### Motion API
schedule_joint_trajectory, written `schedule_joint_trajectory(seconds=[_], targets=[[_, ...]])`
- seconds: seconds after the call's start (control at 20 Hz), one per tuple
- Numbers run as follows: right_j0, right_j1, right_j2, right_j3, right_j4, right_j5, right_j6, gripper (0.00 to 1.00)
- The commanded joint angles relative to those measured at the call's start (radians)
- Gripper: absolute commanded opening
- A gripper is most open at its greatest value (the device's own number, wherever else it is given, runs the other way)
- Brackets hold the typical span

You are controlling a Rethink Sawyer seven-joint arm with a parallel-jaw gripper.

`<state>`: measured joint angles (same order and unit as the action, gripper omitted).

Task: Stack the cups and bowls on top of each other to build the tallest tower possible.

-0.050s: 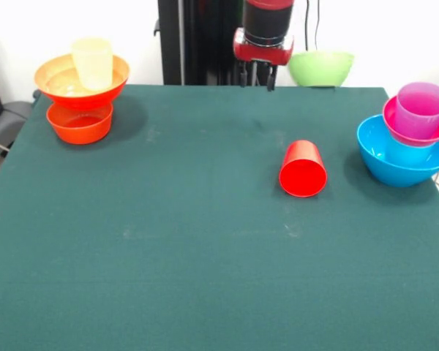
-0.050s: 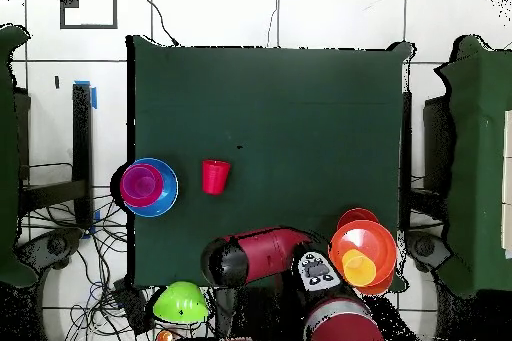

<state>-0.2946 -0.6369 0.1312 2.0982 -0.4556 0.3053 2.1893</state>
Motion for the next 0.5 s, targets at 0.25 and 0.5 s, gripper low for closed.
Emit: schedule_joint_trajectory(seconds=[0.25,0.5], targets=[[-0.023,-0.019,0.193,0.043,0.033,-0.016,0.012,1.00],[-0.005,-0.161,0.276,0.147,0.121,0.064,0.042,1.00]])
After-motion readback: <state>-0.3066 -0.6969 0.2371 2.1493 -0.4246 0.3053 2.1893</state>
